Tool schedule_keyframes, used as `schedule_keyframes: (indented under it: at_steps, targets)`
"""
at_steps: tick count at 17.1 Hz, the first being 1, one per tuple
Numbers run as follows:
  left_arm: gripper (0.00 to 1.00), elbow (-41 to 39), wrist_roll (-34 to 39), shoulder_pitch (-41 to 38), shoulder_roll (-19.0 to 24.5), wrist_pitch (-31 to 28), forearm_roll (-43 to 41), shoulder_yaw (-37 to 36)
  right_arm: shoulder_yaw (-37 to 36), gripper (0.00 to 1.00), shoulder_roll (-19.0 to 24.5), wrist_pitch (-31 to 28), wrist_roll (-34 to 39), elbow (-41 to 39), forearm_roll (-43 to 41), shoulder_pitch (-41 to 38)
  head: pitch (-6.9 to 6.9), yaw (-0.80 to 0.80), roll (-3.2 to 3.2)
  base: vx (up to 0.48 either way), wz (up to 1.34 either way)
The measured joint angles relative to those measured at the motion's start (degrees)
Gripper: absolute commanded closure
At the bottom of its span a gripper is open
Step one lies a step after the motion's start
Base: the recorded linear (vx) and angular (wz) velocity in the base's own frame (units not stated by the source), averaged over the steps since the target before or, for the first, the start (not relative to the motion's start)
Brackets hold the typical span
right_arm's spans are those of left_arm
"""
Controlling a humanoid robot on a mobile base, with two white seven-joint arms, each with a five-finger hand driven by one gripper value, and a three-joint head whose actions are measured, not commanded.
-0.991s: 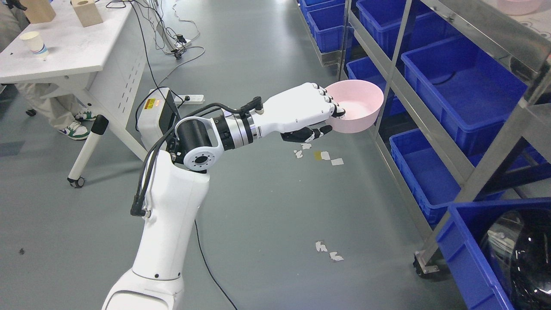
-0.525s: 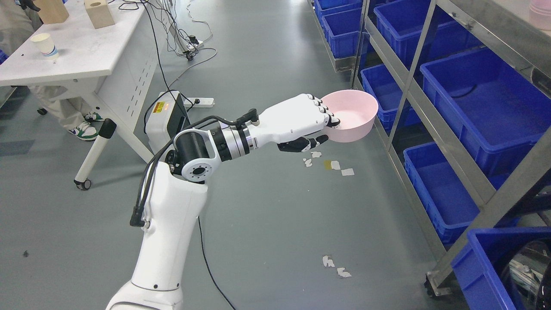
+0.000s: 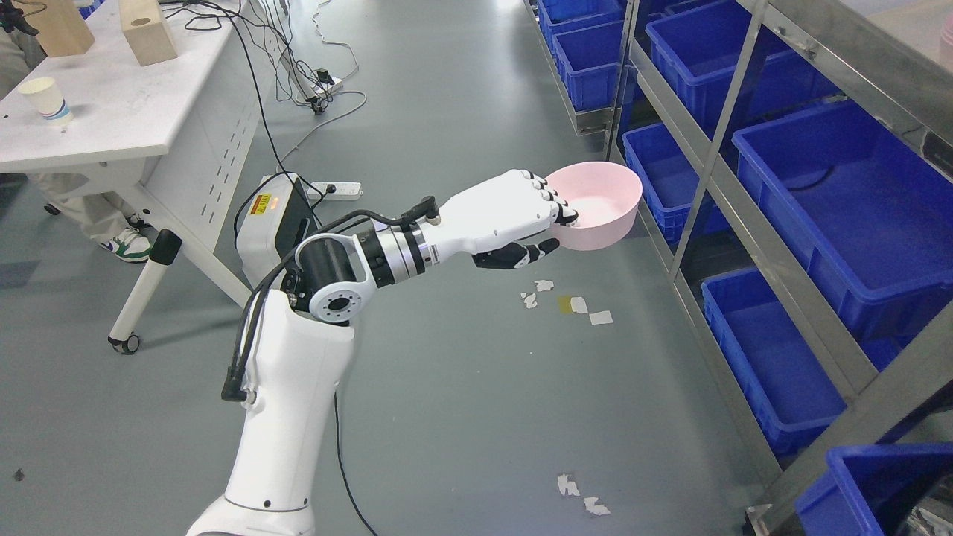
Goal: Stack pink IKEA bowl on shelf middle layer
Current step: 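Hold the pink bowl in the left hand while the robot drives to another shelf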
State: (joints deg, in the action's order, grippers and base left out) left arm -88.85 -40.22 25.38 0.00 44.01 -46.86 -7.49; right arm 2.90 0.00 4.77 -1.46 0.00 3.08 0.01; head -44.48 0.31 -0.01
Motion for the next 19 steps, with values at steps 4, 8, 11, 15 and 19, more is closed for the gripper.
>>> schedule_keyframes:
  at_steps: [4,8,11,15,19]
  targets:
    - [0.97,0.02,0.00,-0.20,0.00,0.00,0.00,0.29,0.00,0.00,0.00,0.00,0.00,0.00,0.00,0.00,0.00,0.00,0.00,0.178,0.15]
    - [0.97,0.03,-0.22,-0.32,0.00,0.10,0.00,0.48,0.00,0.00,0.00,0.00,0.00,0.00,0.00,0.00,0.00,0.00,0.00,0.168,0.15]
    - [0.97,0.04,-0.23,-0.37,0.00,-1.81,0.04,0.78,0.00,0.00,0.00,0.00,0.00,0.00,0.00,0.00,0.00,0.00,0.00,0.197,0.08]
    - [0.97,0.03,-0.20,-0.41,0.00,-2.69,0.08,1.11,0.00,0.00,0.00,0.00,0.00,0.00,0.00,0.00,0.00,0.00,0.00,0.214,0.08]
    - [0.97,0.03,-0.19,-0.42,0.00,-2.92,0.07,1.30,0.00,0.00,0.00,0.00,0.00,0.00,0.00,0.00,0.00,0.00,0.00,0.197,0.09]
